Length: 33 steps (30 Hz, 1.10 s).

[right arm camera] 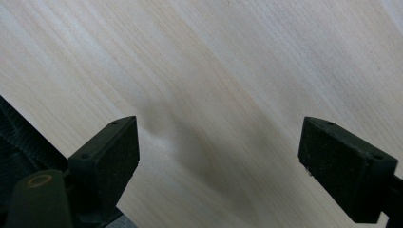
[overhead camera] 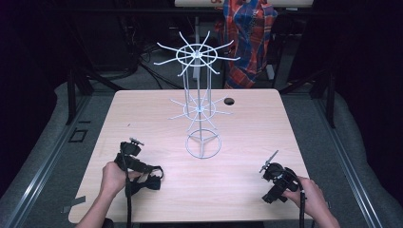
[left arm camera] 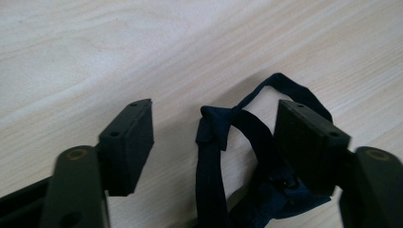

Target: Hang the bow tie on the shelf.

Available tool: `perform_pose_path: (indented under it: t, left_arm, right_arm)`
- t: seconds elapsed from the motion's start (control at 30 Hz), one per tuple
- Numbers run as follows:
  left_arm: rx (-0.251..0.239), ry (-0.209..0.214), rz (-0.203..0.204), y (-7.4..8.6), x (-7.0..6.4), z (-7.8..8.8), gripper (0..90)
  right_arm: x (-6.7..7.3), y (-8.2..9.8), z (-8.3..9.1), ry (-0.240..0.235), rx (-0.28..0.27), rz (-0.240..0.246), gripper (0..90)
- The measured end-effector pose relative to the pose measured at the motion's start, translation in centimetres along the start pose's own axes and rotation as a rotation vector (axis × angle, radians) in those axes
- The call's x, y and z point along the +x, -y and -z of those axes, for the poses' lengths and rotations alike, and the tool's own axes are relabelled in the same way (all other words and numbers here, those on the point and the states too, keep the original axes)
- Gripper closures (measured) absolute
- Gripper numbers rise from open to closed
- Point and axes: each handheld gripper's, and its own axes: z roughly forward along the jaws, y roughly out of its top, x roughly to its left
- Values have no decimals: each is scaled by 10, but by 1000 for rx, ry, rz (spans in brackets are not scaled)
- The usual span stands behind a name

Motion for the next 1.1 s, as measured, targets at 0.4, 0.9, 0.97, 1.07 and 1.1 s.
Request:
perform_pose_path:
  t: [0.4,0.9,0.97,1.07,1.1]
  left_arm:
    - [42,12,-22,1,-1,-8,540]
    - [79,-17,-66,3,-4,-10,728]
    - [93,-39,-90,3,-5,-11,739]
    - [89,-42,-109,3,-7,-10,780]
    - [90,-46,-117,3,-7,-10,805]
  right_arm:
    - [2,-1,-1,14,19,7,138]
    - [3,-1,-1,14,25,11,139]
    - [3,-1,-1,12,27,11,139]
    - [3,-1,-1,13,28,11,139]
    - [3,-1,-2,13,28,11,139]
